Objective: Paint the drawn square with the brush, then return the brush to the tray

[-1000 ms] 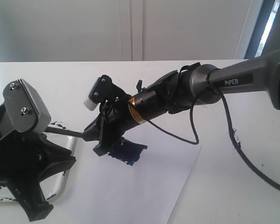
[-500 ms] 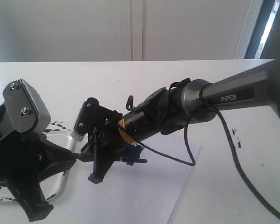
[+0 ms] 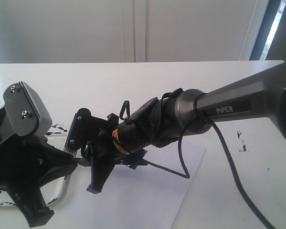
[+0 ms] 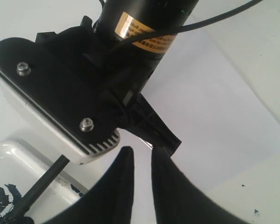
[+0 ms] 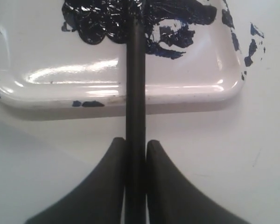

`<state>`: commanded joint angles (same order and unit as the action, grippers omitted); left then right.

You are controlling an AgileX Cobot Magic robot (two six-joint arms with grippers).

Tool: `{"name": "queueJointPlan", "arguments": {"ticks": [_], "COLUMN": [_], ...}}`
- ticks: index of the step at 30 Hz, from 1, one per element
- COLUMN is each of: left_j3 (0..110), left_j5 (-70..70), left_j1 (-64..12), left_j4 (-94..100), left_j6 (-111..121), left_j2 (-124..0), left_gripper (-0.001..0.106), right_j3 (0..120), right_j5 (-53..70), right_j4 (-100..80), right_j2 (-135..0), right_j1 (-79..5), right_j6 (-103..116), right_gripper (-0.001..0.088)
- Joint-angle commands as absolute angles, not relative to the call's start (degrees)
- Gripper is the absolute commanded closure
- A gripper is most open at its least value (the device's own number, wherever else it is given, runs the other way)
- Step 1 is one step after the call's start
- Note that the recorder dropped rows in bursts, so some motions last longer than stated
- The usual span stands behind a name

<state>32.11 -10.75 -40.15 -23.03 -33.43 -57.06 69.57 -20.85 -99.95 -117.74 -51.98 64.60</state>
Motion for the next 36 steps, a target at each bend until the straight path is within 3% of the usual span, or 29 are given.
{"name": "queueJointPlan", "arguments": {"ticks": [4, 7, 18, 21, 25, 27, 33, 36], "left_j3": [32.1, 32.1, 32.1, 32.1, 32.1, 32.1, 32.1, 32.6], "left_j5": [-10.7, -10.7, -9.3, -8.4, -6.4, -4.0, 3.8, 5.2], "left_j1": [-40.1, -40.1, -40.1, -40.1, -40.1, -40.1, -40.0, -36.5], "left_j4": [-23.0, -23.0, -23.0, -23.0, -23.0, -23.0, -23.0, -23.0], "left_j6": [-33.4, -33.4, -33.1, -33.1, -33.1, -33.0, -33.0, -33.0], "left_j2": [-57.1, -57.1, -57.1, -56.9, -55.9, -55.3, -53.1, -52.3], "left_gripper": [0.085, 0.085, 0.085, 0.085, 0.085, 0.085, 0.086, 0.098], "right_j3": [69.6, 69.6, 68.8, 66.7, 63.6, 62.9, 58.4, 56.5], "right_j5": [-20.8, -20.7, -19.0, -8.8, 18.4, 23.7, 15.9, 1.2], "right_j4": [-99.9, -99.9, -99.9, -99.9, -99.2, -92.6, -84.8, -93.7], "right_j2": [-117.7, -117.7, -108.3, -104.7, -99.8, -96.9, -82.6, -71.3], "right_j1": [-52.0, -52.0, -52.0, -52.0, -51.6, -50.3, -44.3, -40.0], "right_j6": [64.6, 64.8, 70.6, 70.6, 70.7, 70.4, 71.2, 70.6], "right_gripper": [0.0567, 0.0520, 0.0498, 0.0559, 0.0866, 0.0868, 0.0868, 0.0868]}}
